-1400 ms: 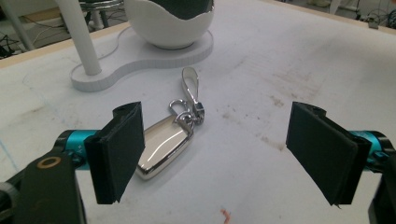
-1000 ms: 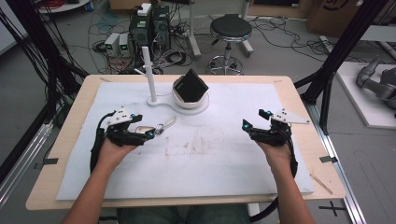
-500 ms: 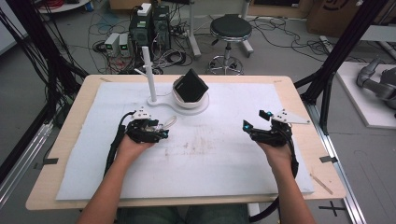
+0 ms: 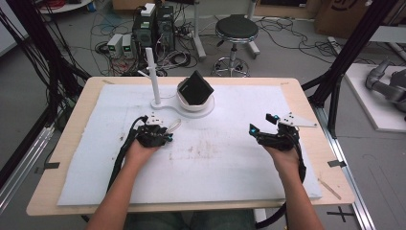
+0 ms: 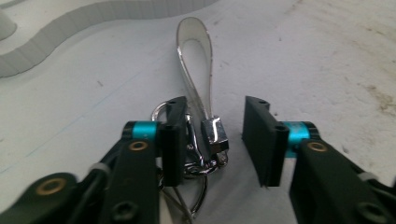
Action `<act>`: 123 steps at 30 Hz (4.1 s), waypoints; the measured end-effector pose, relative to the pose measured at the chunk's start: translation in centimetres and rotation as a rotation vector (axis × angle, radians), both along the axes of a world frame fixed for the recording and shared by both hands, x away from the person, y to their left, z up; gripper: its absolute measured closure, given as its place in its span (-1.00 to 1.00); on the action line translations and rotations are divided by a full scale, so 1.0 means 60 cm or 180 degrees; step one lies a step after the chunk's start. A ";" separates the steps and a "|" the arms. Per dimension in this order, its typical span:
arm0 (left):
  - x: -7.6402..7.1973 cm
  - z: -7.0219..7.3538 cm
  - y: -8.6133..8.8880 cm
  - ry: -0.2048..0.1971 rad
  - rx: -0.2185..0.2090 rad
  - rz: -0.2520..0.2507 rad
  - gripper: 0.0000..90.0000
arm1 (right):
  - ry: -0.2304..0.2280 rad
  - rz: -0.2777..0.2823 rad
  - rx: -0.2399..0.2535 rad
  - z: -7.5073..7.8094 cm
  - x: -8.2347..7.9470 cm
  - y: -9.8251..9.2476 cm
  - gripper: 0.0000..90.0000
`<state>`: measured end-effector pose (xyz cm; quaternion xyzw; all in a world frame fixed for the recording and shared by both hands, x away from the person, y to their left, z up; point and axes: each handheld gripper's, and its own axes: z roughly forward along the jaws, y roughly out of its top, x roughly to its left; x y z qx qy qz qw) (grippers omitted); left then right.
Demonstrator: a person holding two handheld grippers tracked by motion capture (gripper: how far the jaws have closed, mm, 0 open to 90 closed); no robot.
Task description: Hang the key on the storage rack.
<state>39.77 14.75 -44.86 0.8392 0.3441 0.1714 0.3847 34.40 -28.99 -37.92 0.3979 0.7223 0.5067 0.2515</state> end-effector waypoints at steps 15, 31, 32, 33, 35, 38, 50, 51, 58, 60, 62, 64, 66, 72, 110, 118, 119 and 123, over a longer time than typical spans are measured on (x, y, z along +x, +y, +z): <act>-0.015 0.026 0.002 -0.0182 -0.0120 -0.0048 0.72 | 0.0003 -0.0012 0.0051 0.001 -0.002 -0.001 -0.57; -0.039 0.133 0.044 -0.0836 -0.0657 0.0334 0.72 | -0.0010 0.0017 0.0053 0.000 0.000 -0.001 -0.57; -0.041 0.148 0.050 -0.0921 -0.0745 0.0391 0.72 | -0.0017 0.0022 0.0050 0.000 0.001 -0.001 -0.57; -0.041 0.148 0.050 -0.0921 -0.0745 0.0391 0.72 | -0.0002 0.0023 0.0059 0.000 0.001 -0.001 -0.57; -0.041 0.168 0.059 -0.1009 -0.0836 0.0437 0.72 | -0.0011 0.0021 0.0058 0.000 0.001 -0.001 -0.57; -0.040 0.184 0.069 -0.1086 -0.0802 0.0530 0.72 | 0.0000 0.0007 0.0073 0.000 0.001 -0.001 -0.57; -0.024 0.220 0.102 -0.1260 -0.0918 0.0924 0.72 | -0.0001 0.0013 0.0075 0.000 0.003 -0.002 -0.57; -0.021 0.223 0.104 -0.1259 -0.0940 0.0929 0.72 | 0.0001 0.0004 0.0080 0.000 0.003 -0.001 -0.57; 0.003 0.239 0.109 -0.1255 -0.0919 0.1055 0.72 | 0.0014 0.0008 0.0101 -0.001 0.004 -0.005 -0.57; 0.013 0.239 0.109 -0.1235 -0.0894 0.1086 0.72 | 0.0011 0.0001 0.0093 -0.001 0.003 -0.005 -0.57; 0.014 0.238 0.108 -0.1234 -0.0868 0.1100 0.72 | 0.0005 0.0005 0.0076 0.000 0.003 -0.005 -0.57; 0.019 0.233 0.106 -0.1198 -0.0858 0.1089 0.72 | -0.0002 0.0011 0.0077 0.000 0.003 -0.005 -0.57; 0.024 0.229 0.103 -0.1165 -0.0844 0.1102 0.72 | 0.0000 0.0014 0.0073 0.000 0.004 -0.005 -0.57; 0.040 0.212 0.099 -0.1063 -0.0739 0.1157 0.72 | 0.0004 0.0031 0.0060 0.000 0.003 -0.003 -0.57; -0.029 0.207 0.090 -0.0853 -0.0923 0.0781 -0.29 | -0.0016 0.0060 0.0081 0.005 0.001 -0.002 -0.57; -0.057 0.211 0.096 -0.0862 -0.1023 0.0514 -0.37 | -0.0021 0.0076 0.0044 0.004 0.002 0.002 -0.57; -0.065 0.208 0.098 -0.0860 -0.1026 0.0473 -0.37 | -0.0018 0.0075 0.0058 0.003 0.002 0.001 -0.57; -0.076 0.200 0.102 -0.0848 -0.1020 0.0390 -0.41 | -0.0008 0.0062 0.0065 0.001 0.003 0.000 -0.57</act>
